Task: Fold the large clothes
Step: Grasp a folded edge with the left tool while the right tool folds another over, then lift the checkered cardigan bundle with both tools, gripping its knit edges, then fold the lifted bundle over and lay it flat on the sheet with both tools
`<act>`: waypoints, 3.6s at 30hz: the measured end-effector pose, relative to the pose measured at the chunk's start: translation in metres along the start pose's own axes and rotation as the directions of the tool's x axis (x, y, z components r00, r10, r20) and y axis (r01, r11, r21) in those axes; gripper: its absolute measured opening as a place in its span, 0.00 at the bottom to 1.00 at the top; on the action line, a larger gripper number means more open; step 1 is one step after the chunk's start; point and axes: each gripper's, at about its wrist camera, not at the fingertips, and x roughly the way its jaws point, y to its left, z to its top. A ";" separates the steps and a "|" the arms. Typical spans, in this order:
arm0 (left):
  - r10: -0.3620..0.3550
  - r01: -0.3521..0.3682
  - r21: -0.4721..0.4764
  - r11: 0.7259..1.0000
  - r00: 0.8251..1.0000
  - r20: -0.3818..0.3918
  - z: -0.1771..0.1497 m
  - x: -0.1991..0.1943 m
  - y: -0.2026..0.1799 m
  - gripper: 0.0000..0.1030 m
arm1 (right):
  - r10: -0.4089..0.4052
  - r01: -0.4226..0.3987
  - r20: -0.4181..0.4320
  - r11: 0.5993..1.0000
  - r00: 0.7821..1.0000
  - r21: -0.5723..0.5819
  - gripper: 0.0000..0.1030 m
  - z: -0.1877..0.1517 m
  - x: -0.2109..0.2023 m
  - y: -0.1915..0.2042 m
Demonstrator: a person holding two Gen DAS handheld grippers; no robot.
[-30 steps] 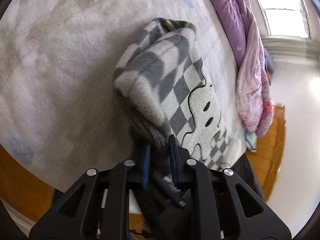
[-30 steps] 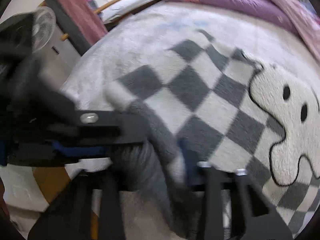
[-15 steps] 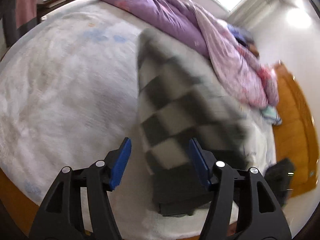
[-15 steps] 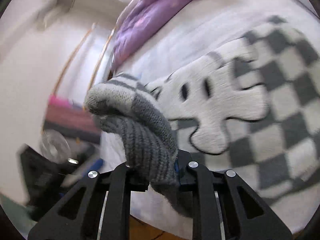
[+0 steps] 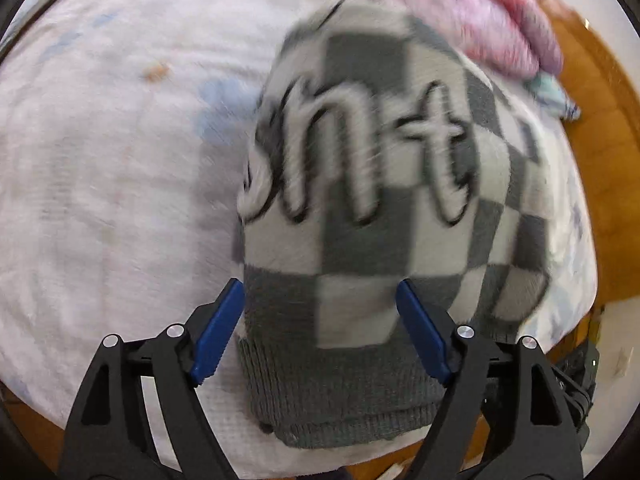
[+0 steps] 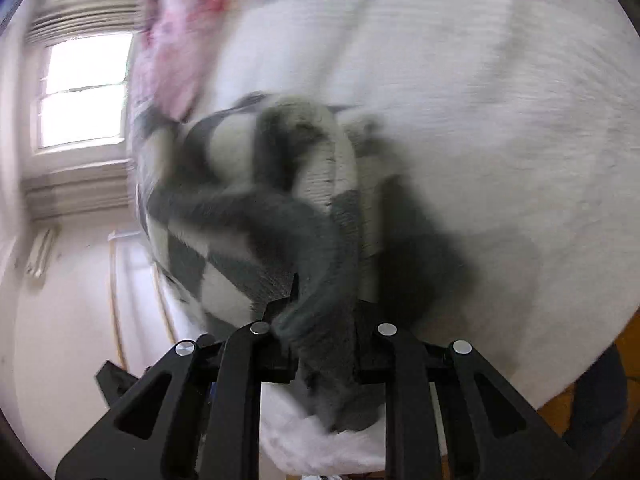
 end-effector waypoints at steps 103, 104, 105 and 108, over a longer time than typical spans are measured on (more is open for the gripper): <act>-0.294 0.205 0.317 0.926 0.918 0.267 0.097 -0.019 -0.410 0.26 | 0.121 -0.115 -0.026 0.822 0.992 -0.558 0.34 0.417 -0.169 0.195; -0.254 0.176 0.316 0.932 0.941 0.224 0.094 0.011 -0.410 0.26 | 0.081 -0.088 -0.036 0.841 0.996 -0.533 0.34 0.426 -0.153 0.178; -0.205 0.155 0.312 0.937 0.969 0.137 0.088 0.051 -0.411 0.26 | 0.020 -0.042 -0.049 0.865 0.999 -0.501 0.34 0.436 -0.135 0.156; -0.084 0.096 0.343 0.934 0.995 -0.050 0.059 0.116 -0.412 0.28 | -0.199 0.131 -0.124 0.900 0.972 -0.416 0.35 0.450 -0.083 0.089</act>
